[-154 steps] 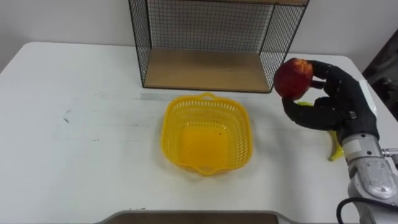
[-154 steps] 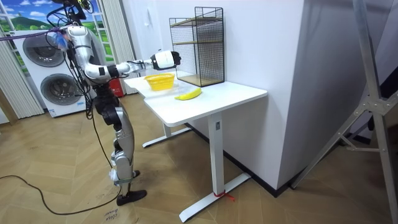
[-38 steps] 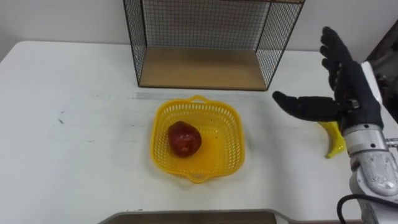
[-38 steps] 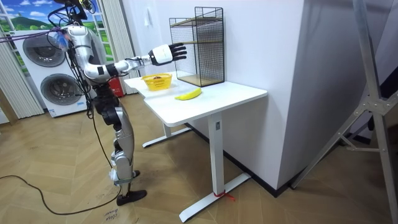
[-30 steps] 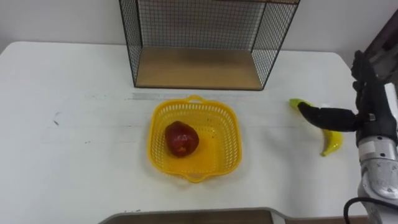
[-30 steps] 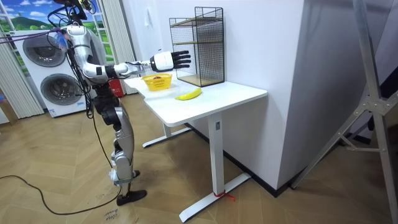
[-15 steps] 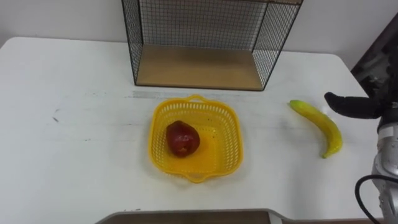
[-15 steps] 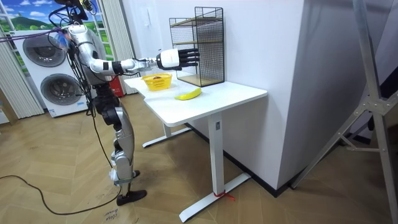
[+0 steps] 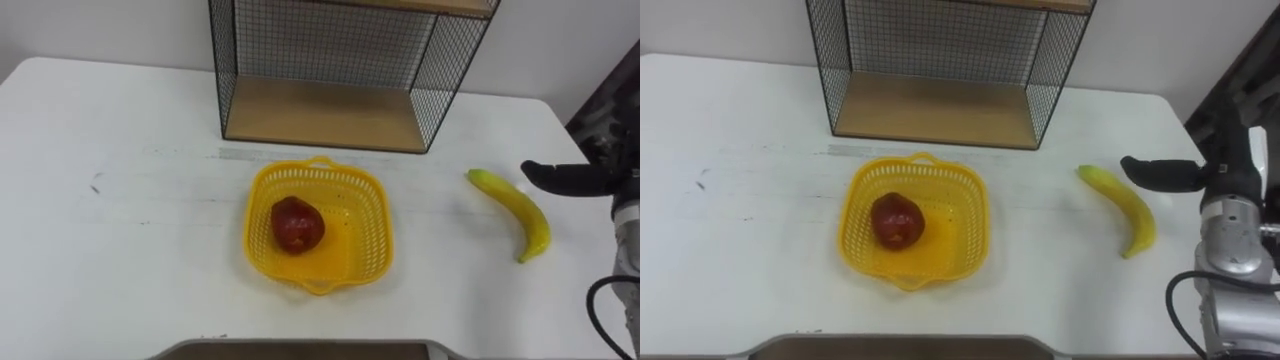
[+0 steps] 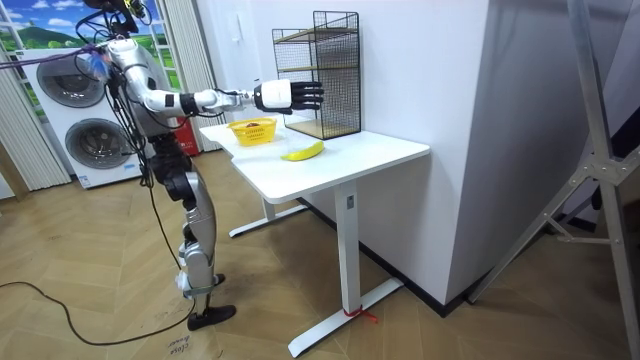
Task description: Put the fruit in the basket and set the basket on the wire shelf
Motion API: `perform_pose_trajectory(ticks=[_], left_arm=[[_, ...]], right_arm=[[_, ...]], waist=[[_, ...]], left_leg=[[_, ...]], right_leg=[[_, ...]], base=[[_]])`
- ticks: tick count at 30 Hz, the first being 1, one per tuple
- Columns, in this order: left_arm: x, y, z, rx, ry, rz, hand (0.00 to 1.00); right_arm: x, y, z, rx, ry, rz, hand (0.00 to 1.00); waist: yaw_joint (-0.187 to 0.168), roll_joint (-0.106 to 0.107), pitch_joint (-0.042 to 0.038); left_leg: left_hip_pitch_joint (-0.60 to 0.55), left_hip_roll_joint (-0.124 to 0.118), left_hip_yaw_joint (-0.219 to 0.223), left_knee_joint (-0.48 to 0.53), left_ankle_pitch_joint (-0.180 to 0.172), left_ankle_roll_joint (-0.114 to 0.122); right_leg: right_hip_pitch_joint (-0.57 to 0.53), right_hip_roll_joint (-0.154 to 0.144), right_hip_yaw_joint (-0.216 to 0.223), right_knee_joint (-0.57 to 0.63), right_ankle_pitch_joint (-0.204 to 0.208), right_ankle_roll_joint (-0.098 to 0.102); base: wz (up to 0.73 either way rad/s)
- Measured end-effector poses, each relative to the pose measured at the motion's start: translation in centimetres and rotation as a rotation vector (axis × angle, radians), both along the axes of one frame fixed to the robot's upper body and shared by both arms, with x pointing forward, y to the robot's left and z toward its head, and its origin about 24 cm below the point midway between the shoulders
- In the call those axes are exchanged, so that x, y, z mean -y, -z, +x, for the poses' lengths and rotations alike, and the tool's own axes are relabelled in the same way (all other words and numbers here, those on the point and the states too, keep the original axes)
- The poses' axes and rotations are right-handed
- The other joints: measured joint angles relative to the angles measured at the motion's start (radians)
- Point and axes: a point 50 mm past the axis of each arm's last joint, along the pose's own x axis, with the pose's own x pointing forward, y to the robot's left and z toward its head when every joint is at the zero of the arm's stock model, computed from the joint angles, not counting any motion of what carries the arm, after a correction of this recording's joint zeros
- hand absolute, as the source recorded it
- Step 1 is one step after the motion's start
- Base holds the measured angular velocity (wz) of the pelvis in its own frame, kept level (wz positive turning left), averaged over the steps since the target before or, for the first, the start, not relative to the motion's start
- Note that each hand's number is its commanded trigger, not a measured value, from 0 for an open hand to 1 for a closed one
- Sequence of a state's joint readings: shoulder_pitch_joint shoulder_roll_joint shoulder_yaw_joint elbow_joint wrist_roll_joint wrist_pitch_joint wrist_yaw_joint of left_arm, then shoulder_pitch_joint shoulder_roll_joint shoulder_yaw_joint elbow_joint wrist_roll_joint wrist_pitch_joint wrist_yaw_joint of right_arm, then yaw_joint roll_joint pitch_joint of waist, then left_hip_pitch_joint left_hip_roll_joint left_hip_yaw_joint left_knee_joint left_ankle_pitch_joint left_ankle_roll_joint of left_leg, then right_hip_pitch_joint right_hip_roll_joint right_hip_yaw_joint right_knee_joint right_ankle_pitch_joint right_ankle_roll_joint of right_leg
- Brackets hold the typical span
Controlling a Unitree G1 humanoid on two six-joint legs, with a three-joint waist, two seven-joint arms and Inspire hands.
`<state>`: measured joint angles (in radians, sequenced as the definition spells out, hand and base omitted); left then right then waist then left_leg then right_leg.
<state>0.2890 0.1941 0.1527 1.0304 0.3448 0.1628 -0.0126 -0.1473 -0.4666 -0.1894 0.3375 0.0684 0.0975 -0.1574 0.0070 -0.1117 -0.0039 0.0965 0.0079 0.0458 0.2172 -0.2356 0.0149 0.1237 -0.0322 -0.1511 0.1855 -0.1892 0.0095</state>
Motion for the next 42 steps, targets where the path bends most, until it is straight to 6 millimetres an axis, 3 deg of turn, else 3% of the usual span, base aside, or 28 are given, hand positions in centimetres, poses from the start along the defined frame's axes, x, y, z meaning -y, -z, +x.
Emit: perform_pose_trajectory(ticks=[23, 32, 42], left_arm=[[-1.0, -0.4, -0.3, -0.012, 0.013, 0.03, 0.0], [-0.9, -0.4, -0.8, -0.033, 0.007, 0.031, 0.0], [-0.9, -0.4, -0.9, -0.042, 0.004, 0.015, 0.0]], right_arm=[[1.5, 2.9, 0.3, -0.212, -0.053, 0.096, 0.0], [1.8, 4.6, -0.4, -0.306, -0.07, 0.13, 0.0], [1.7, 5.1, -0.6, -0.345, -0.107, 0.15, 0.0]], waist=[[0.002, -0.006, 0.0017], [0.002, -0.001, 0.0043], [0.003, 0.004, 0.0011]], left_leg=[[-0.006, -0.001, -0.01, 0.004, 0.0, 0.0], [-0.005, -0.002, -0.018, 0.006, 0.0, -0.001], [0.0, -0.002, -0.016, 0.011, 0.0, -0.001]], right_leg=[[0.001, -0.001, -0.014, 0.0, 0.0, 0.0], [0.007, -0.001, -0.016, -0.001, 0.0, 0.0], [0.011, -0.001, -0.017, 0.0, 0.0, 0.0]], base=[[0.01], [0.0], [0.0]])
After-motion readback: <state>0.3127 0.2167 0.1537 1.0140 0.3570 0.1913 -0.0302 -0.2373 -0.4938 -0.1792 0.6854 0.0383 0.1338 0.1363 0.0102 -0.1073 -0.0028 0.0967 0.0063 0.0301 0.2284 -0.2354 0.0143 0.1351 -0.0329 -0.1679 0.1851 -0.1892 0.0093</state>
